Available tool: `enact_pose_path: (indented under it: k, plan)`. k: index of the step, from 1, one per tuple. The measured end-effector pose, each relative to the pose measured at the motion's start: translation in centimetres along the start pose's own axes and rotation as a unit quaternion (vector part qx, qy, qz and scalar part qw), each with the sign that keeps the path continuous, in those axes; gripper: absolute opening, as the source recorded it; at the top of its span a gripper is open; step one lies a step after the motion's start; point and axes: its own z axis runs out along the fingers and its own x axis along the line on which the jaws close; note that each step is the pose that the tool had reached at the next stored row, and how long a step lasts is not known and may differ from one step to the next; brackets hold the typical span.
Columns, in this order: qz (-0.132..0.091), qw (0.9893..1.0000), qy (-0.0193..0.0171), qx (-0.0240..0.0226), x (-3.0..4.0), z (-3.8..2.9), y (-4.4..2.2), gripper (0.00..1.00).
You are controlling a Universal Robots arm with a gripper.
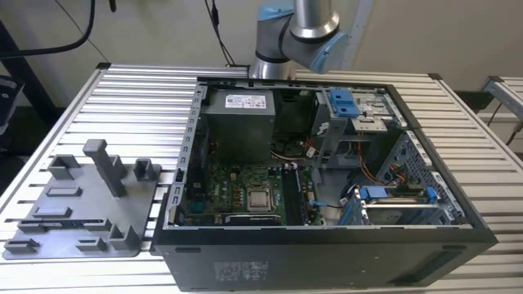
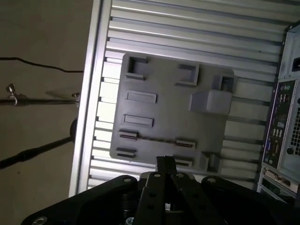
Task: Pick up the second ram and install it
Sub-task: 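Pick up the second ram and move it above second insertion slot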
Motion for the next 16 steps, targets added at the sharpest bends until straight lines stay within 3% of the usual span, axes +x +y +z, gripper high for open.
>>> enact_pose_path:
  k: [4,8,12,16]
  plan:
    - [-0.034,0.9994,0.0016,-0.0002,0.0,0.0,0.0,0.11]
    - [-0.069,0.9976,0.0033,-0.0003,0.0,0.0,0.0,0.11]
    - [-0.104,0.9946,0.0051,-0.0004,0.0,0.0,0.0,0.11]
    - [-0.139,0.9902,0.0068,-0.0004,0.0,0.0,0.0,0.11]
